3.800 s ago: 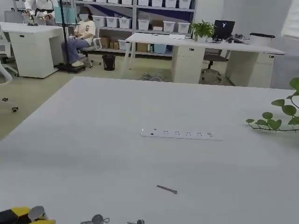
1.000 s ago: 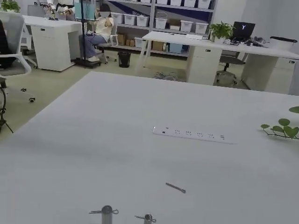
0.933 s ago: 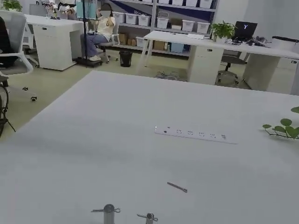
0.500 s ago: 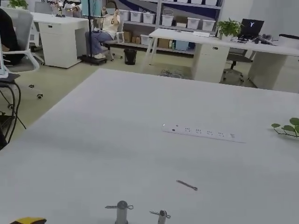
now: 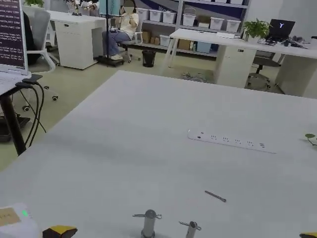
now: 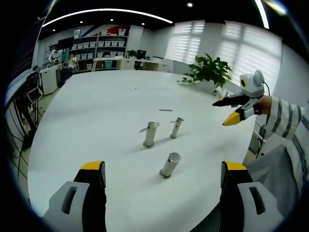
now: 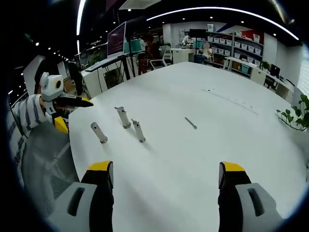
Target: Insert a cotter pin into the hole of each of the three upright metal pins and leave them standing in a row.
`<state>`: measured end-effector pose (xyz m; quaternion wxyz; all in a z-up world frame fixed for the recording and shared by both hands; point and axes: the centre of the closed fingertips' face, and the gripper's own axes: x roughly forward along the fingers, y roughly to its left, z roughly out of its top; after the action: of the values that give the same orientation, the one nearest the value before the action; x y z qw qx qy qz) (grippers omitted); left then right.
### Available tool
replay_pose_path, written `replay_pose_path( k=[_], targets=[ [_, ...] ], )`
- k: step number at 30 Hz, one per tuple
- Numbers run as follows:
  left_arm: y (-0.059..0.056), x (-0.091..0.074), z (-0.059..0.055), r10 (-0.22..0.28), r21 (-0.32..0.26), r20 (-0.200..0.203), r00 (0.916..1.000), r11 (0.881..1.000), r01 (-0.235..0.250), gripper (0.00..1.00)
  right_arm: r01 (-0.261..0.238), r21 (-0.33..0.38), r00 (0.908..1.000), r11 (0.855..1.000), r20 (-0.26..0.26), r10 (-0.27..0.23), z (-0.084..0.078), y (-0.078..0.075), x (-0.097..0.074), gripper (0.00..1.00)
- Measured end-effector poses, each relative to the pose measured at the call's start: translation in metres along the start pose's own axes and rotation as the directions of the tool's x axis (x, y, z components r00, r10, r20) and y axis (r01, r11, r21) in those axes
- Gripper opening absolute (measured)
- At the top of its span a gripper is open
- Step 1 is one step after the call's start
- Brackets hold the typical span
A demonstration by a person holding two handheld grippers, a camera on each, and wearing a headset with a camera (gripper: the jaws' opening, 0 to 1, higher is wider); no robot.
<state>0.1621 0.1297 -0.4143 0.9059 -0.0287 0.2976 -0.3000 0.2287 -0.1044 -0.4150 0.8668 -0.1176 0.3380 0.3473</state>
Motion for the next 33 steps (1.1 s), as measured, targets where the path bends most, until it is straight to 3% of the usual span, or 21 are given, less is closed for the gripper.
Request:
replay_pose_path(
  k=[4,14,18,20,23,25,28,33],
  targets=[
    [0.003,-0.004,0.003,0.015,0.002,0.014,0.9998,1.0,-0.015,0.99,-0.026,-0.038,0.9994,0.999,-0.025,0.025,0.01,-0.002,0.009,0.87],
    [0.004,-0.012,-0.013,0.01,-0.02,-0.027,0.9996,1.0,-0.01,0.99,-0.075,-0.156,0.9926,0.985,-0.106,0.059,0.031,-0.01,0.037,0.8],
    [0.003,-0.014,-0.02,0.003,-0.015,-0.05,0.9987,1.0,-0.004,0.97,-0.103,-0.212,0.9876,0.972,-0.138,0.075,0.041,-0.017,0.049,0.73],
    [0.001,-0.013,-0.027,-0.009,-0.033,-0.077,0.997,0.999,0.006,0.94,-0.108,-0.273,0.9845,0.956,-0.163,0.065,0.046,-0.023,0.055,0.66],
    [0.0,-0.012,-0.034,-0.011,-0.02,-0.102,0.9947,1.0,0.009,0.91,-0.118,-0.285,0.9818,0.951,-0.177,0.069,0.052,-0.025,0.065,0.64],
    [-0.001,-0.012,-0.035,-0.021,-0.025,-0.104,0.9944,1.0,0.018,0.91,-0.127,-0.301,0.9788,0.945,-0.193,0.07,0.057,-0.026,0.071,0.63],
    [-0.002,-0.012,-0.033,-0.025,-0.036,-0.09,0.9956,0.999,0.022,0.91,-0.135,-0.356,0.9715,0.925,-0.231,0.053,0.06,-0.032,0.079,0.6],
    [-0.006,-0.01,-0.035,-0.044,-0.044,-0.093,0.9947,0.998,0.04,0.91,-0.172,-0.364,0.9604,0.915,-0.269,0.073,0.062,-0.036,0.094,0.58]
  ],
)
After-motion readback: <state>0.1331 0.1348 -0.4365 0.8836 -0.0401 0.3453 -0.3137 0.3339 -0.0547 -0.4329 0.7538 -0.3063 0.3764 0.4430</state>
